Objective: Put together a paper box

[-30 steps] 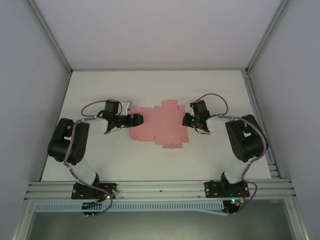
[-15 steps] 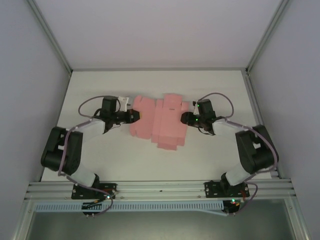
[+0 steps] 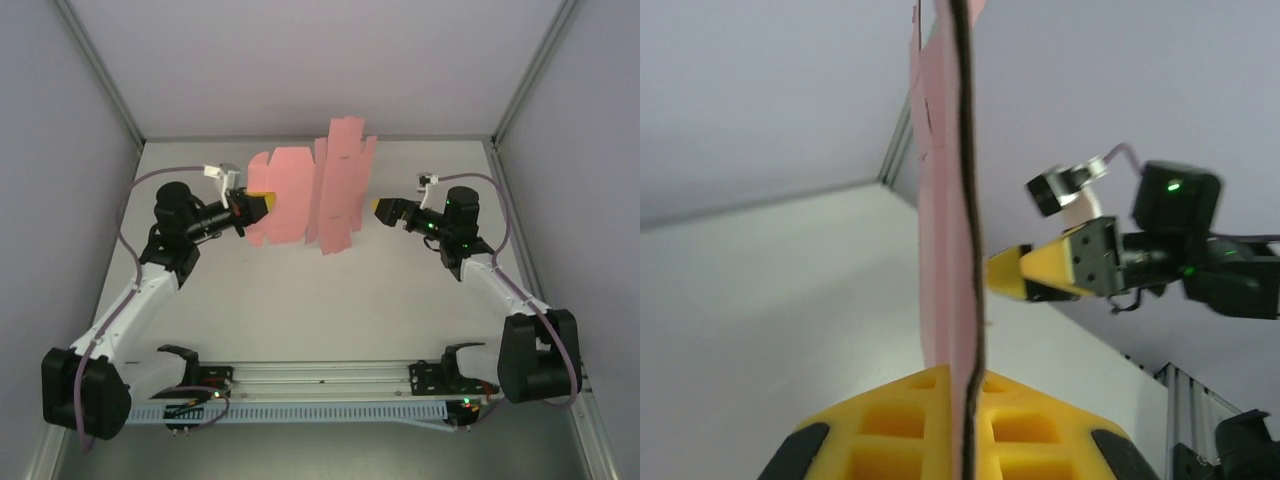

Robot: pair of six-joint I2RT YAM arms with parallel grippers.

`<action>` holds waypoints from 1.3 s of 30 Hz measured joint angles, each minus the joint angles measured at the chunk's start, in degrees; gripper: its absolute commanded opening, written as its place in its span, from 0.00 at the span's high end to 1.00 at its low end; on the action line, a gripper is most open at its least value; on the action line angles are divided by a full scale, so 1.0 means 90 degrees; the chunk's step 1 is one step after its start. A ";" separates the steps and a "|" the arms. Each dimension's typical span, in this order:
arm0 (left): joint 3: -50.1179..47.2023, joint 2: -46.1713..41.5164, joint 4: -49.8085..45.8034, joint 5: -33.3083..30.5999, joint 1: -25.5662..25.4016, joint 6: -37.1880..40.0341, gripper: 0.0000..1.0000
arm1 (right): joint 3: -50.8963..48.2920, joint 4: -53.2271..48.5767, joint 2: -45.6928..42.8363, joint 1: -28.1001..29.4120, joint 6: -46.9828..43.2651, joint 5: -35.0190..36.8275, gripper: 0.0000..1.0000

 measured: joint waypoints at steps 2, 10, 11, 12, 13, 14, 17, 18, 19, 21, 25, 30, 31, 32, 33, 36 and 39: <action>0.0000 -0.0221 0.0192 0.0121 0.0000 -0.0146 1.00 | -0.0002 0.0357 0.0053 0.0000 0.0121 -0.0325 0.04; 0.0000 -0.0491 0.0716 0.0238 -0.0024 -0.0826 1.00 | 0.0000 0.1620 0.0148 0.0005 0.0736 -0.1052 0.34; 0.0000 -0.0500 0.0758 0.0240 -0.0034 -0.0899 1.00 | 0.0002 0.1688 0.0148 0.0007 0.0758 -0.1088 0.39; 0.0000 -0.0517 0.0782 0.0240 -0.0036 -0.0945 1.00 | 0.0005 0.1751 0.0148 0.0007 0.0816 -0.1127 0.43; -0.0002 -0.0546 0.0804 0.0240 -0.0036 -0.0988 1.00 | 0.0005 0.1817 0.0148 0.0015 0.0882 -0.1156 0.44; -0.0002 -0.0576 0.0826 0.0238 -0.0036 -0.1013 1.00 | 0.0005 0.1889 0.0148 0.0015 0.0908 -0.1183 0.43; -0.0002 -0.0697 0.0899 0.0238 -0.0041 -0.1105 1.00 | 0.0005 0.2208 0.0153 0.0039 0.1073 -0.1297 0.38; -0.0005 -0.0736 0.0933 0.0238 -0.0044 -0.1122 1.00 | 0.0005 0.2312 0.0153 0.0046 0.1117 -0.1321 0.38; -0.0007 -0.0780 0.0976 0.0238 -0.0053 -0.1134 1.00 | 0.0005 0.2392 0.0153 0.0058 0.1132 -0.1343 0.38; -0.0007 -0.0852 0.1020 0.0240 -0.0068 -0.1154 1.00 | 0.0005 0.2426 0.0158 0.0061 0.1129 -0.1365 0.38; -0.0010 -0.0967 0.1044 0.0240 -0.0100 -0.1171 1.00 | 0.0017 0.2448 0.0206 0.0063 0.1161 -0.1392 0.52; -0.0017 -0.1015 0.1015 0.0236 -0.0107 -0.1171 1.00 | 0.0041 0.2659 0.0219 0.0075 0.1326 -0.1428 0.67; -0.0039 -0.1020 0.1018 0.0228 -0.0107 -0.1171 1.00 | 0.0044 0.2696 0.0219 0.0087 0.1345 -0.1438 0.68; -0.0068 -0.1030 0.1020 0.0209 -0.0107 -0.1171 1.00 | 0.0046 0.2705 0.0219 0.0090 0.1348 -0.1438 0.70; -0.0092 -0.1035 0.1027 0.0165 -0.0107 -0.1171 1.00 | 0.0046 0.2705 0.0219 0.0097 0.1365 -0.1440 0.70; -0.0107 -0.1044 0.1020 0.0092 -0.0107 -0.1168 1.00 | 0.0049 0.2705 0.0216 0.0107 0.1392 -0.1445 0.74; -0.0138 -0.1044 0.1020 0.0036 -0.0107 -0.1168 1.00 | 0.0087 0.2698 0.0216 0.0129 0.1392 -0.1472 0.73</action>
